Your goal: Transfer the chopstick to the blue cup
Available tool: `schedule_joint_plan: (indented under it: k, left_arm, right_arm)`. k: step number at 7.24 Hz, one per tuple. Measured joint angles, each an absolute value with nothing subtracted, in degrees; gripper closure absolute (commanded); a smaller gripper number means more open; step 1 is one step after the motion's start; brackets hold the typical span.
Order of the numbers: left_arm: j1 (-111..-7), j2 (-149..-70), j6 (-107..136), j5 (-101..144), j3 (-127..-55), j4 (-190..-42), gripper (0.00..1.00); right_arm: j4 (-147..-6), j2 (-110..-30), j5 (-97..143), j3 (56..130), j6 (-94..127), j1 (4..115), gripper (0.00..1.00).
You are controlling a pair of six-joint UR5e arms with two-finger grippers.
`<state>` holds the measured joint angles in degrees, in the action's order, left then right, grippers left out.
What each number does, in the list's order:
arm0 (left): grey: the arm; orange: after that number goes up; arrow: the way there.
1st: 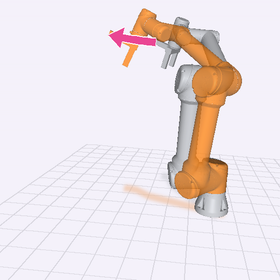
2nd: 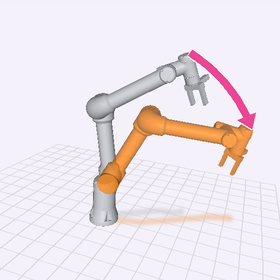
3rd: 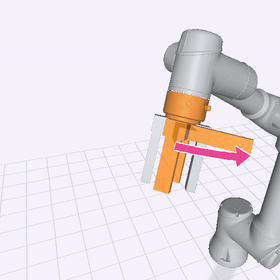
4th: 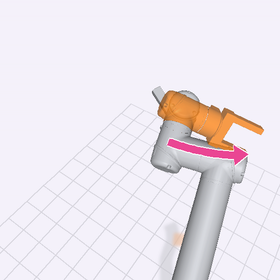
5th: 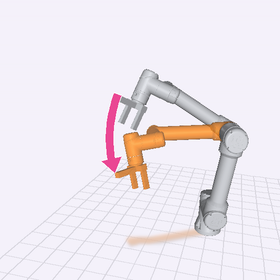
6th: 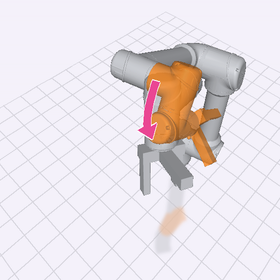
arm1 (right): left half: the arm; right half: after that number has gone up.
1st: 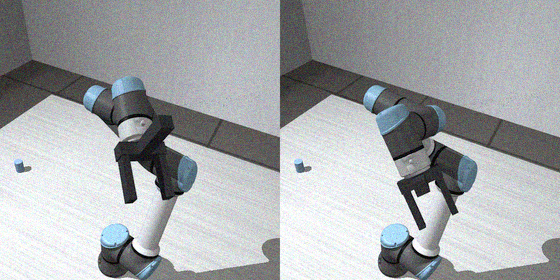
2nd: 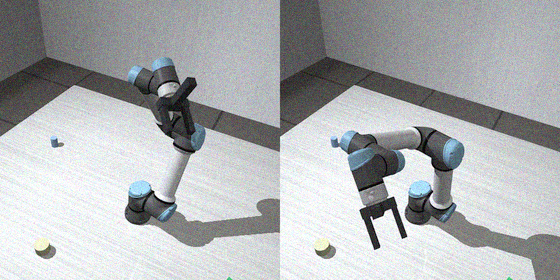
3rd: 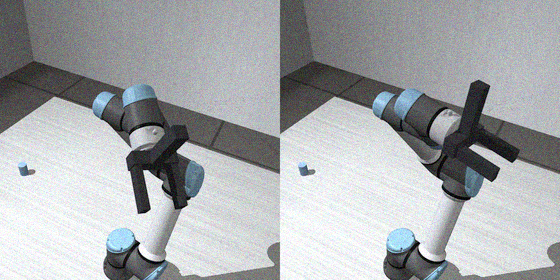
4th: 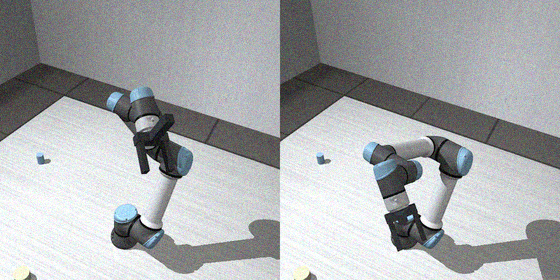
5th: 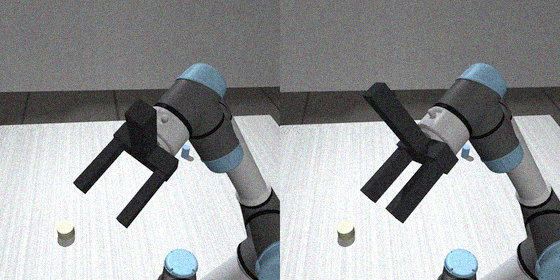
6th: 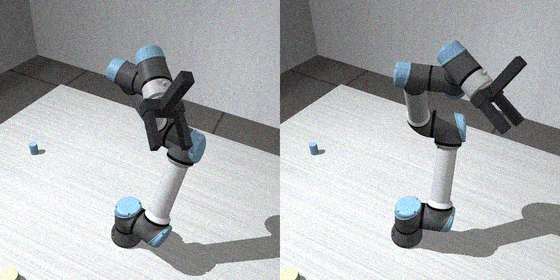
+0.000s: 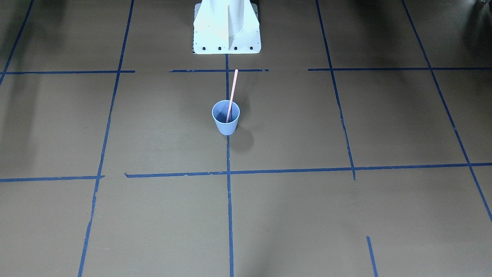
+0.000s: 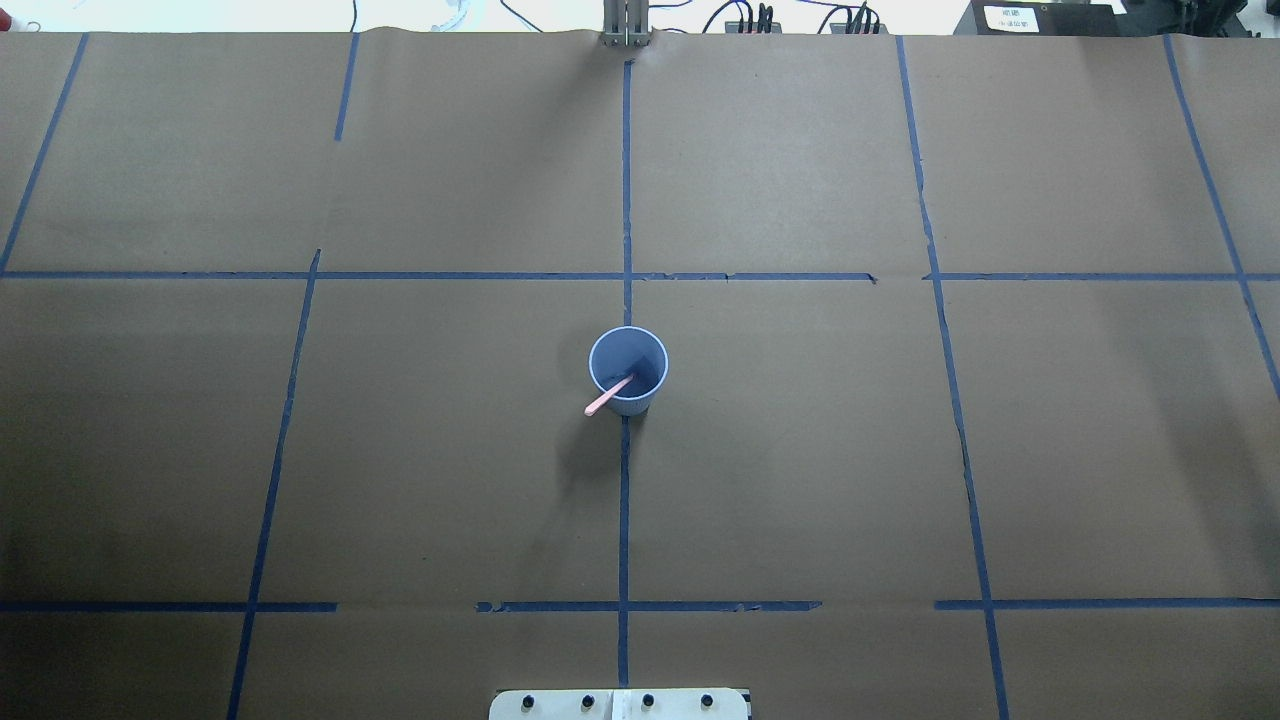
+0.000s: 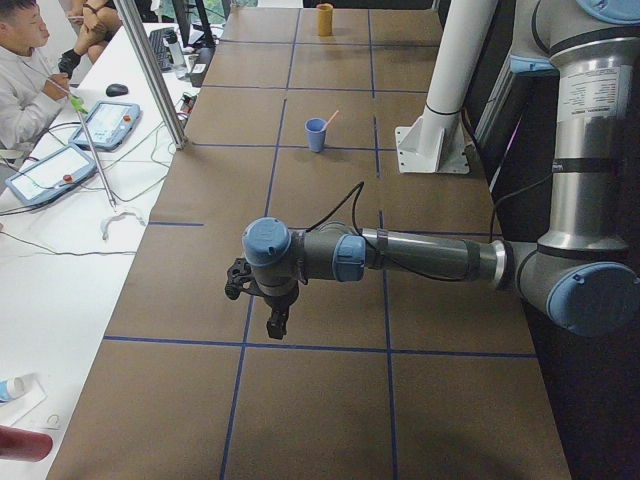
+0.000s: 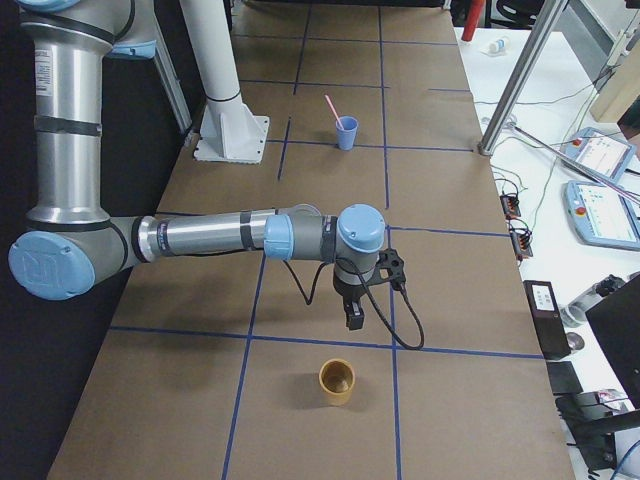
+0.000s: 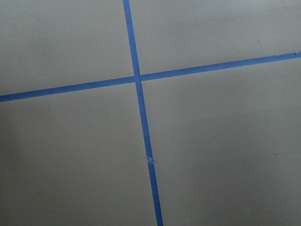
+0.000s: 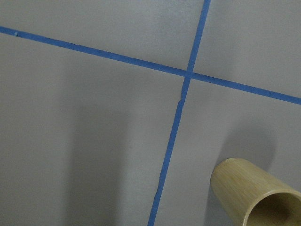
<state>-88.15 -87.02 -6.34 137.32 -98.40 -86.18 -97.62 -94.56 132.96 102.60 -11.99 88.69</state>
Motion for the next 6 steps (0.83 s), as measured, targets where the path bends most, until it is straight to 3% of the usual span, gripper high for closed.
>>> schedule_joint_plan:
  k: [6]
  left_arm:
    - [-88.31, -85.48, -5.89, 137.01, -99.28, -86.23, 0.0]
  right_arm:
    - [-97.68, -94.49, 132.47, 102.5, -11.75, 88.77, 0.0]
